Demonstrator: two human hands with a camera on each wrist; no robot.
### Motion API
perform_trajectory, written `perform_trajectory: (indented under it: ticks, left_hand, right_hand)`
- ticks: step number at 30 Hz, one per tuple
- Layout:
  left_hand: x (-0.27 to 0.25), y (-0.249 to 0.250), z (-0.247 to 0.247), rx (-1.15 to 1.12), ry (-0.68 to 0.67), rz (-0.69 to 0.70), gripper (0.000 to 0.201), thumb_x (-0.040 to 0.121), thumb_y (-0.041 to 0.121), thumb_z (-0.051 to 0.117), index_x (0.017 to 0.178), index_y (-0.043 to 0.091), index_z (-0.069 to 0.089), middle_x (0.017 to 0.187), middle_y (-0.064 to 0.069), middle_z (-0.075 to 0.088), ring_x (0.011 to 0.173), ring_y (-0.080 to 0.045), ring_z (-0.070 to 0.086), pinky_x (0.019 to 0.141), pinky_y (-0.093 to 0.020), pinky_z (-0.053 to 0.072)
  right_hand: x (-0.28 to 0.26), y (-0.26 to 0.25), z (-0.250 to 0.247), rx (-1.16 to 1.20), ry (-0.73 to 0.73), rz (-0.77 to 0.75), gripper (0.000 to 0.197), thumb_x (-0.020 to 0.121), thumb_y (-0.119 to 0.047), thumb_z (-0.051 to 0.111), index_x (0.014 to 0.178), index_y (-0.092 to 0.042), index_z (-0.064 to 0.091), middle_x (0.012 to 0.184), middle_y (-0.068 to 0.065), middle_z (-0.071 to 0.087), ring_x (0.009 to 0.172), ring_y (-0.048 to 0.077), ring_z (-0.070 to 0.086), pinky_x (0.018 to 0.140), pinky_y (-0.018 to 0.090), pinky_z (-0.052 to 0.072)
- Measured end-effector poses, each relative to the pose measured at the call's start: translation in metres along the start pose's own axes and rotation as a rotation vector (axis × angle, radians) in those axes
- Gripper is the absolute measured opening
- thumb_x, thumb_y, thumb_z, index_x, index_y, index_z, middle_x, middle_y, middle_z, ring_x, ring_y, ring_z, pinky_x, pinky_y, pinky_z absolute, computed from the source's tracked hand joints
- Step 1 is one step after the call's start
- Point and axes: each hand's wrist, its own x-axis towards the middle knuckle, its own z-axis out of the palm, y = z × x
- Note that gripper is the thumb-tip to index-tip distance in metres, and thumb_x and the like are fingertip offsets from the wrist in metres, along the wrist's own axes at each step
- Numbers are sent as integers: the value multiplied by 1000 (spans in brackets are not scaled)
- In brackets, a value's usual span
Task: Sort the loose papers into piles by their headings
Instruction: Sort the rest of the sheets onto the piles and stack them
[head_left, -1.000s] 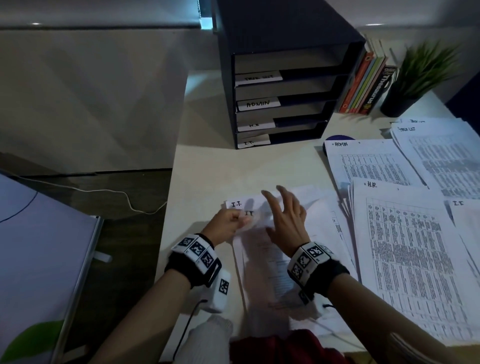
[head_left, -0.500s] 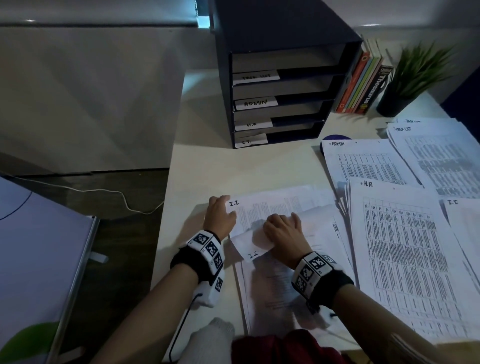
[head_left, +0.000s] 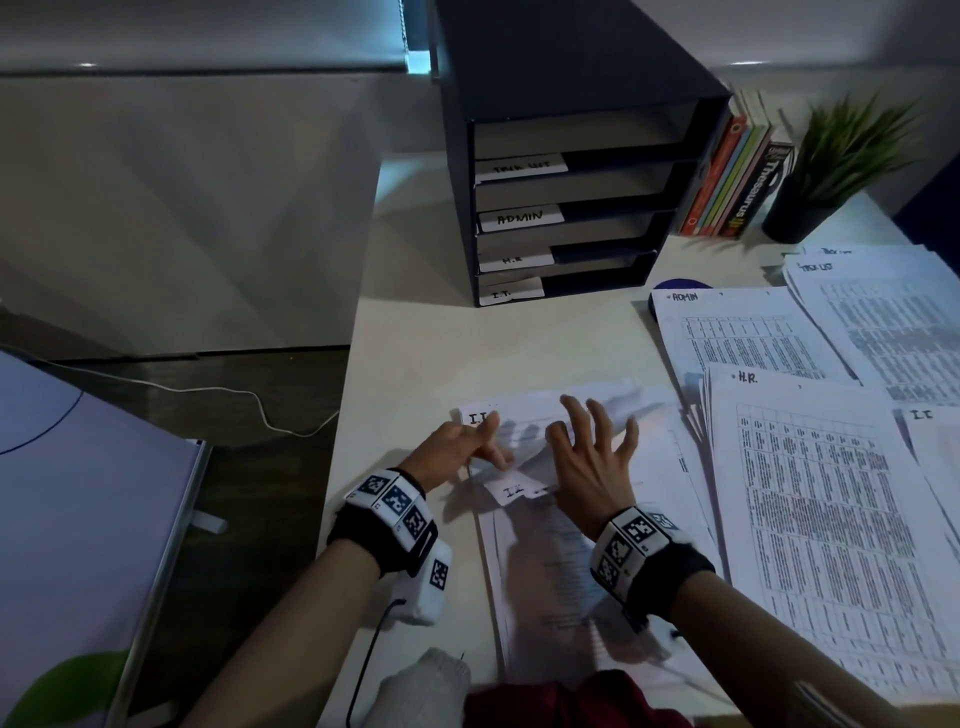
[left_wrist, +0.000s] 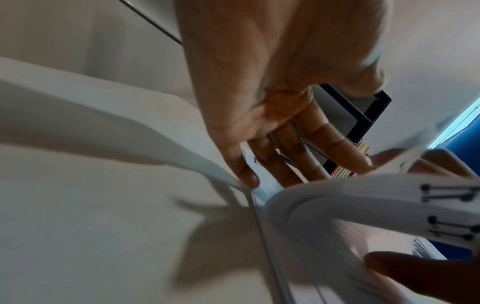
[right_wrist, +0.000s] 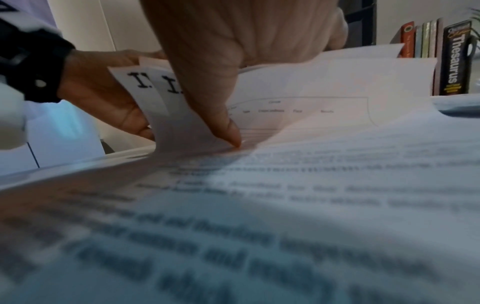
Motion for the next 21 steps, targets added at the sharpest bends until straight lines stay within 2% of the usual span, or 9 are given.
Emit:
perform_trajectory:
  ticks: [2,4,5,8,10,15,17,19,21]
  left_hand:
    - [3,6,2,68,120,-31,56,93,48,34,85,7,71,97,-5,70,90,-12,63,88,-27,43]
    - [10,4,1,214,335,40,38,96,33,43,97,3,68,105,-11,66,99,-20,60,89,-27,41]
    - [14,3,0,315,381,61,31,96,24,47,105,1,65,112,-14,63,106,-24,57,92,-28,40]
    - [28,-6,-1,564,326,-4,35,94,15,47,127,5,52,132,-15,46,124,-29,41,105,-30,31]
    - [32,-6,-1,677,304,-55,39,94,19,46,132,10,46,136,-11,38,127,-28,32,108,-32,26]
    - [37,-4,-2,728,294,-79,33,89,21,53,120,11,49,127,-10,41,122,-29,36,103,-34,32]
    - [36,-3,-3,699,299,-33,28,87,17,54,114,7,52,120,-13,52,115,-30,46,96,-35,39]
    - [30,-2,-1,612,263,20,25,89,10,53,112,3,58,114,-16,61,105,-28,57,89,-33,44]
    - [19,-2,-2,495,148,56,11,89,8,55,94,6,64,90,-13,67,79,-19,59,76,-26,44]
  right_hand:
    - [-3,-1,1,-39,1,-21,70,31,2,72,92,-14,42,116,11,46,112,32,38,83,73,33]
    - [-6,0,7,-49,-33,-82,68,26,-7,80,87,-17,51,99,8,58,101,28,46,81,71,37]
    - [-8,-1,9,-54,-50,-120,66,21,-12,83,82,-18,58,90,7,62,93,28,53,78,68,41]
    - [-9,-3,10,-8,-113,-180,61,11,-21,85,69,-19,66,77,3,62,69,24,64,67,57,51]
    - [-8,-2,9,41,-141,-175,61,10,-22,85,68,-18,66,75,3,62,65,23,64,63,52,53]
    - [-6,-3,10,145,-223,-118,75,13,-19,84,83,-17,56,79,3,62,68,25,64,64,52,52]
    - [-4,-4,4,187,-224,-127,74,38,-9,82,104,-14,46,101,10,60,89,31,62,83,58,43]
    - [-2,-6,-2,223,-244,-89,72,61,1,69,122,-15,35,129,15,46,111,35,51,97,55,32]
    - [0,-5,3,250,-141,-54,88,48,4,73,123,-19,33,134,17,40,110,37,47,84,57,45]
